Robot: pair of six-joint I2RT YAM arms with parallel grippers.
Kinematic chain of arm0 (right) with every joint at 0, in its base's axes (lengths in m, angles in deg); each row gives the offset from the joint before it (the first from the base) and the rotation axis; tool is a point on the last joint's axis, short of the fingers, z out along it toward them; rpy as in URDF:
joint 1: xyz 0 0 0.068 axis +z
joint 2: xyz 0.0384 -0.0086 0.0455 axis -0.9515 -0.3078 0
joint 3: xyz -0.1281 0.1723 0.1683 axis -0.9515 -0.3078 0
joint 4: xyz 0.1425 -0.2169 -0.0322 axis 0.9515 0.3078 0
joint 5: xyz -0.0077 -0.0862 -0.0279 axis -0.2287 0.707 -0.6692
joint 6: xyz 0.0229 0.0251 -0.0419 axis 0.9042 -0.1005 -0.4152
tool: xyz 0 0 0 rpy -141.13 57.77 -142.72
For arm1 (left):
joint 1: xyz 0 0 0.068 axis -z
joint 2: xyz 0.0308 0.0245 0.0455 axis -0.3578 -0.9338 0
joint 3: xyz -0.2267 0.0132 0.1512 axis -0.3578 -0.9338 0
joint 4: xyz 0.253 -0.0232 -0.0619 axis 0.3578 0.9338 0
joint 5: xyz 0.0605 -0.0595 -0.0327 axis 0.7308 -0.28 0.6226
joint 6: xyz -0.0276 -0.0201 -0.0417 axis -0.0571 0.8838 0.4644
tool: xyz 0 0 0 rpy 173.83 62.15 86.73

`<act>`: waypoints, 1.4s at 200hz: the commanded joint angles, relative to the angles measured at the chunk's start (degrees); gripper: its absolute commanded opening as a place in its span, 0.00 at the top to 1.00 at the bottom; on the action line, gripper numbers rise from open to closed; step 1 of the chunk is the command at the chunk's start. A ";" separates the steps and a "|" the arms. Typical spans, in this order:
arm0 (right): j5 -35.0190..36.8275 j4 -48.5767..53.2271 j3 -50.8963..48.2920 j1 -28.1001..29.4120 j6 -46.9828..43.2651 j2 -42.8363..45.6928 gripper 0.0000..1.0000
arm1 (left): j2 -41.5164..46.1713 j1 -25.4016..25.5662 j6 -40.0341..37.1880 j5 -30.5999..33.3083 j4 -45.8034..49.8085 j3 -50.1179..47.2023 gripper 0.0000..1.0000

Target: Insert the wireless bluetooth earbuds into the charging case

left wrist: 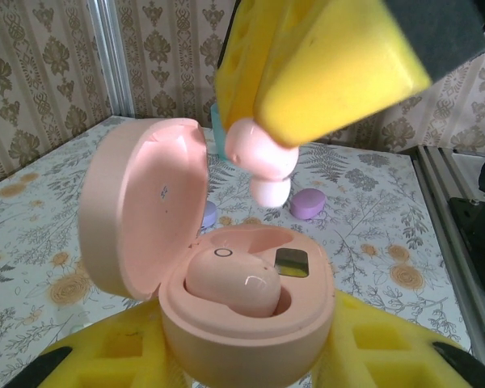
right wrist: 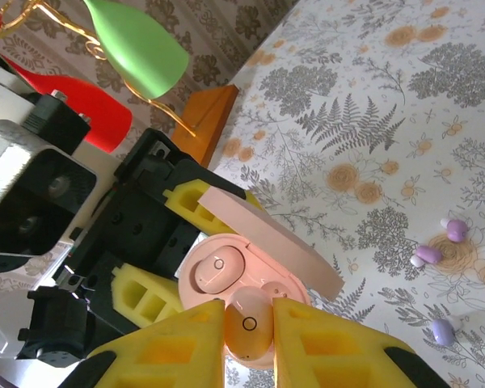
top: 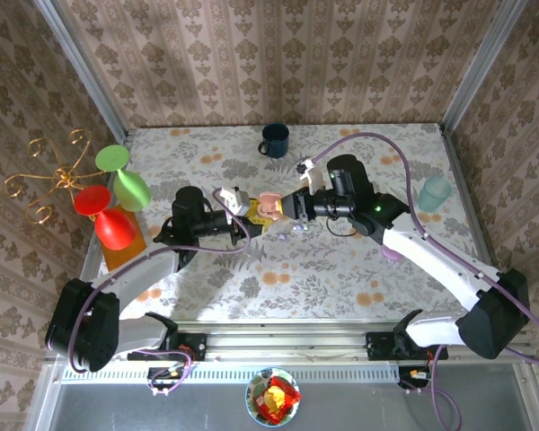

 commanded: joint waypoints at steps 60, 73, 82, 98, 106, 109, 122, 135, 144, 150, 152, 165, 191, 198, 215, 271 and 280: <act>0.13 0.74 0.87 0.74 -2.34 -2.63 0.79 | 2.38 0.13 0.19 -0.52 -1.17 1.11 0.68; -0.40 0.82 0.85 0.74 -2.39 -2.81 0.79 | 2.25 -0.25 0.27 -0.15 -1.17 1.25 0.68; -0.67 1.03 0.91 0.83 -2.52 -2.83 0.79 | 2.12 -0.44 0.51 -0.13 -1.25 1.42 0.68; -0.81 1.83 1.12 0.84 -2.77 -2.83 0.79 | 1.95 -0.54 0.76 -0.16 -1.87 1.52 0.68; -0.60 2.41 1.20 0.91 -3.00 -2.89 0.78 | 2.01 -0.62 0.89 -0.13 -2.08 1.48 0.68; -0.54 2.80 1.39 0.92 -3.19 -2.98 0.78 | 2.07 -0.55 0.96 -0.22 -2.14 1.44 0.68; -0.26 3.48 1.77 1.01 -3.28 -3.34 0.76 | 2.03 -0.60 1.37 -0.44 -3.07 1.12 0.68; 0.15 3.47 2.17 1.10 -2.70 -3.45 0.73 | 1.94 -0.63 1.56 -0.57 -3.39 1.04 0.68; 0.51 3.38 2.29 1.10 -2.35 -3.19 0.70 | 2.04 -0.62 1.52 -0.57 -3.36 0.96 0.68; 0.98 3.26 2.14 1.06 -2.17 -2.82 0.67 | 2.05 -0.67 1.56 -0.61 -3.58 0.91 0.68; 1.12 3.18 2.10 1.02 -2.17 -2.72 0.66 | 1.99 -0.70 1.54 -0.65 -3.58 0.90 0.68; 2.11 3.00 1.62 0.60 -1.64 -2.09 0.61 | 1.94 -0.91 1.64 -0.49 -3.85 0.68 0.68; 2.29 0.94 -0.18 -0.30 -0.42 0.57 0.48 | 1.86 -1.68 1.43 -0.74 -4.11 0.34 0.68; 2.16 -0.03 -0.73 -0.55 0.03 1.51 0.45 | 1.86 -1.92 1.41 -1.06 -4.18 0.33 0.68; -0.01 -2.72 -1.46 -1.25 1.09 2.81 0.41 | 1.69 -2.05 1.40 -1.91 -4.31 0.33 0.68; -3.84 -6.04 1.94 -2.24 3.83 0.74 0.31 | 0.80 -2.08 0.24 -4.16 -5.72 -0.11 0.68; -4.54 -5.20 3.11 -2.28 3.18 -0.32 0.29 | 0.67 -2.04 0.50 -4.69 -6.24 -0.12 0.68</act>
